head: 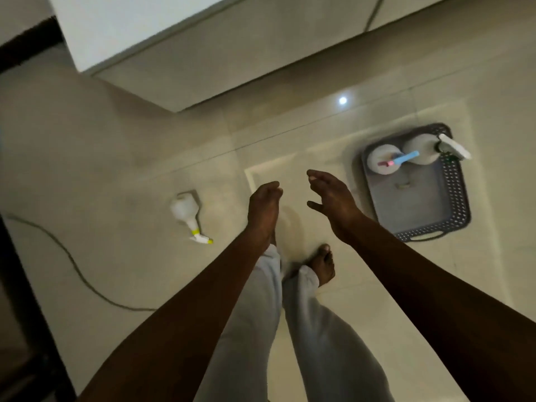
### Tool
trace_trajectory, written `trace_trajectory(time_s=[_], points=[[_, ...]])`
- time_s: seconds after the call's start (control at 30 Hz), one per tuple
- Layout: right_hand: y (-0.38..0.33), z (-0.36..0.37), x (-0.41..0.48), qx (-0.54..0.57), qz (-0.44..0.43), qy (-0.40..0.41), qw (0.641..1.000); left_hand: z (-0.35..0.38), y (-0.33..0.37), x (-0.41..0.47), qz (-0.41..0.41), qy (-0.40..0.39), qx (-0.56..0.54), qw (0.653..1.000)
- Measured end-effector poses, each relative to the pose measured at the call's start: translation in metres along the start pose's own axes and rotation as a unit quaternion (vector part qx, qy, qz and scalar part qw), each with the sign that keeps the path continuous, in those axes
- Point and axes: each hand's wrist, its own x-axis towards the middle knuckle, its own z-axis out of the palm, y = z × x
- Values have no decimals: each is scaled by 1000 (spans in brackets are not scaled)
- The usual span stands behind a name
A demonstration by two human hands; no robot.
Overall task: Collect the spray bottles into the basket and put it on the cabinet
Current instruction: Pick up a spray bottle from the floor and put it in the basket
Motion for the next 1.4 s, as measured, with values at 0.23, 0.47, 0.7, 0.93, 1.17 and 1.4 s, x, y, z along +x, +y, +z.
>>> trace_trajectory(time_s=[0.23,0.47,0.7,0.93,1.17,1.4], points=[[29,89,-5,-104,32,-69,992,-99,-63,-12,-44,69,-103,991],[80,195,3,-221,41,-124,966,-193,-133,23,-104,131,-199,966],[130,287,59,-350,-17,-162,922,-270,-192,105,-104,160,-215,958],[175,348,141,-387,-46,-151,908,-313,-208,212,-61,142,-191,969],[204,367,154,-275,41,-124,952,-299,-204,241,-59,18,-268,961],[190,330,107,-259,30,-85,962,-293,-200,185,-55,26,-232,971]])
